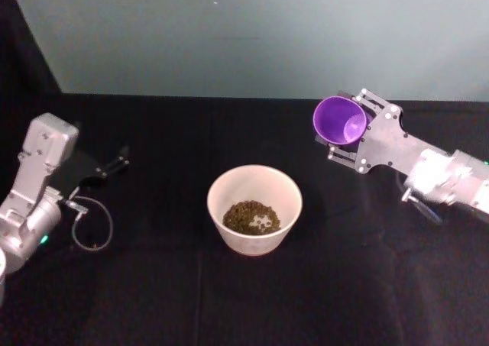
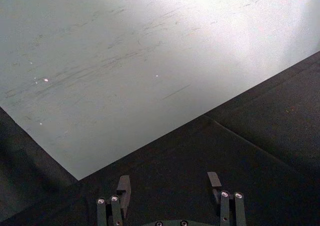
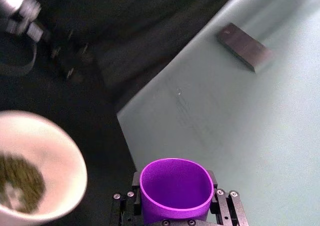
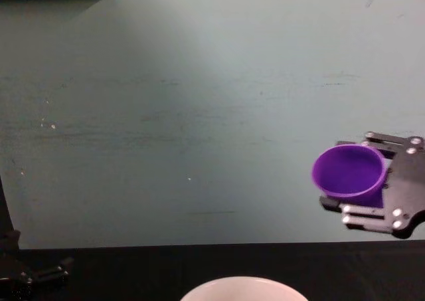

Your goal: Pick up the cup and pour the mung beans from the cup into the bowl.

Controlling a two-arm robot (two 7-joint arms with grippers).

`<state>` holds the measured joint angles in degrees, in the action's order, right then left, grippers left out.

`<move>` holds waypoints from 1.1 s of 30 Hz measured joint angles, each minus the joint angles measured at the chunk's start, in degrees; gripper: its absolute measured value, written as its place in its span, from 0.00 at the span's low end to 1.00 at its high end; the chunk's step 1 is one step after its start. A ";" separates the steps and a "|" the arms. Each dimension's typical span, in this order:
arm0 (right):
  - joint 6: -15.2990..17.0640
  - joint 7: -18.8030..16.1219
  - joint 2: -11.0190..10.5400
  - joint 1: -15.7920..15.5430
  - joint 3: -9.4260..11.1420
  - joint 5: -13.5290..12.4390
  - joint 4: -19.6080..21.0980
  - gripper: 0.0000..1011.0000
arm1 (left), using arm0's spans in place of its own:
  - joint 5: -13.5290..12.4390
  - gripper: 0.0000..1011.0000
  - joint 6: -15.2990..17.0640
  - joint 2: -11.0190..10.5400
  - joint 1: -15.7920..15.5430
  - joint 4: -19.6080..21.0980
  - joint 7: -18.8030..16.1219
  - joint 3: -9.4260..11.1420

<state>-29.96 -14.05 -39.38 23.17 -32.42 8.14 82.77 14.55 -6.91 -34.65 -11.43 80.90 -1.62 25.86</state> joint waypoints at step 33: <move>6.21 -19.68 4.04 -1.71 4.12 -39.50 -10.32 0.73 | 0.00 0.99 0.00 0.00 0.00 0.00 0.00 0.00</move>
<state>-23.75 -33.73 -35.34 21.46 -28.30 -31.36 72.45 14.55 -6.91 -34.65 -11.43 80.90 -1.62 25.86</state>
